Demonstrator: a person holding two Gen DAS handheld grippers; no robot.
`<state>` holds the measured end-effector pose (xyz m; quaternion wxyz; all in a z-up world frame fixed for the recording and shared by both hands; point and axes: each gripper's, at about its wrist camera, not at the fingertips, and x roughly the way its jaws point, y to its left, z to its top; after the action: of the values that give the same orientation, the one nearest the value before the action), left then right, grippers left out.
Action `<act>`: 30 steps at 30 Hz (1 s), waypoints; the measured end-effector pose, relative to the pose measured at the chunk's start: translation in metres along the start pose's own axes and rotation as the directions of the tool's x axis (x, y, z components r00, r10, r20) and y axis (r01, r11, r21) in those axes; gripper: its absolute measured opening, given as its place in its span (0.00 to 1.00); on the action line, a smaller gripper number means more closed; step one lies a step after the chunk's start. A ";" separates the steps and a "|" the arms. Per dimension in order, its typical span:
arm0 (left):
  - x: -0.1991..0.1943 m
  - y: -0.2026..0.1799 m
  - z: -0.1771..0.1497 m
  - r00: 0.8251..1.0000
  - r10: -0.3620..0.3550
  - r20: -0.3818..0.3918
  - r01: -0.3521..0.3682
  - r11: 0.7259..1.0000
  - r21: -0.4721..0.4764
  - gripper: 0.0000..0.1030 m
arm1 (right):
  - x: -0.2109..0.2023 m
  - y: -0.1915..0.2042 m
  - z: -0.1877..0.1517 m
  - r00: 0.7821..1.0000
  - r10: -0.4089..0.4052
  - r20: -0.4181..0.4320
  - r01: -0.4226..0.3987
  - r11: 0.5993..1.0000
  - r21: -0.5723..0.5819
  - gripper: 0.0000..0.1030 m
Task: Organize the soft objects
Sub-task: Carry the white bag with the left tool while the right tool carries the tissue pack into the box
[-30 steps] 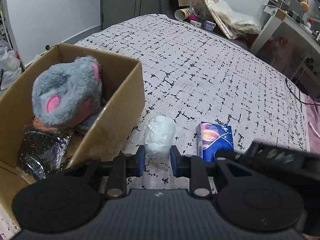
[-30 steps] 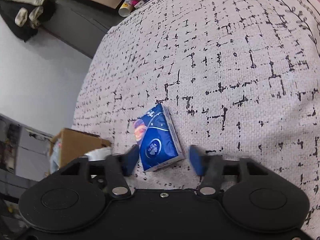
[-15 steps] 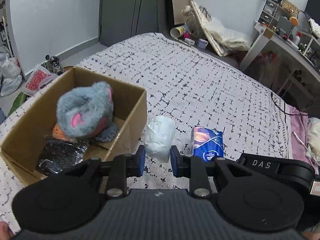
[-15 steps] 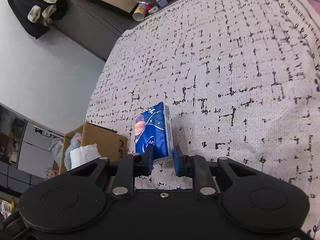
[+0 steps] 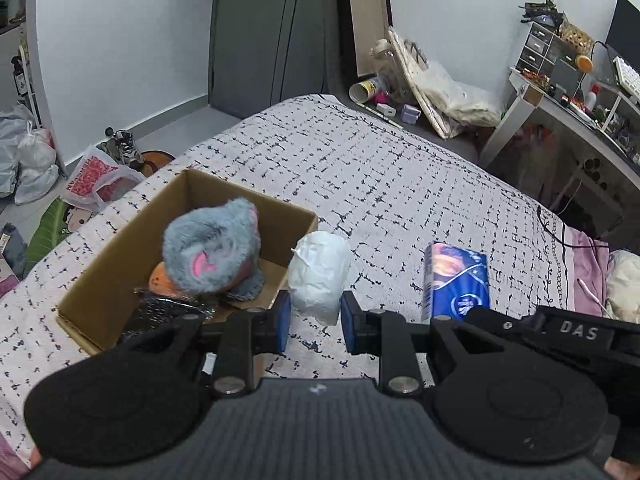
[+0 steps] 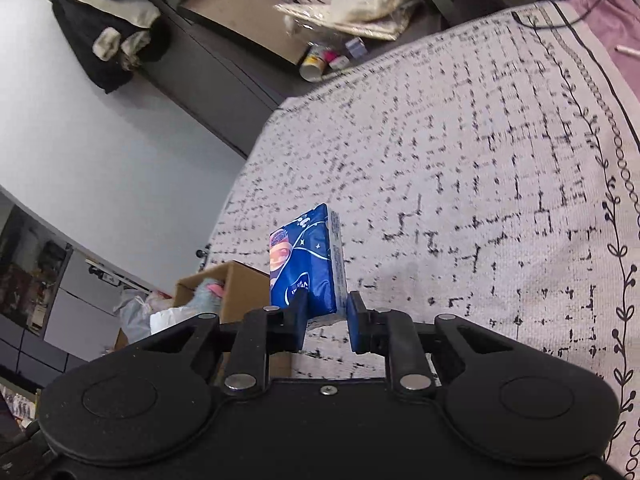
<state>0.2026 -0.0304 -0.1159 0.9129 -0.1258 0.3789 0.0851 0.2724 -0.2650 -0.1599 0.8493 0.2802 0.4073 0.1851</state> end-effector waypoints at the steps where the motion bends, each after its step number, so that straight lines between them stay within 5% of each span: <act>1: -0.002 0.002 0.001 1.000 0.004 0.003 -0.004 1.000 -0.002 0.24 | -0.003 0.001 0.001 1.000 0.009 0.007 -0.009 1.000 0.001 0.19; 30: -0.009 0.084 0.021 0.998 0.061 0.004 -0.061 0.994 -0.091 0.24 | 0.020 0.047 -0.012 0.997 0.079 0.009 -0.079 0.995 -0.063 0.19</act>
<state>0.1893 0.0551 -0.1086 0.9045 -0.1554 0.3751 0.1306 0.2710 -0.2138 -0.1480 0.8519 0.2705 0.3851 0.2297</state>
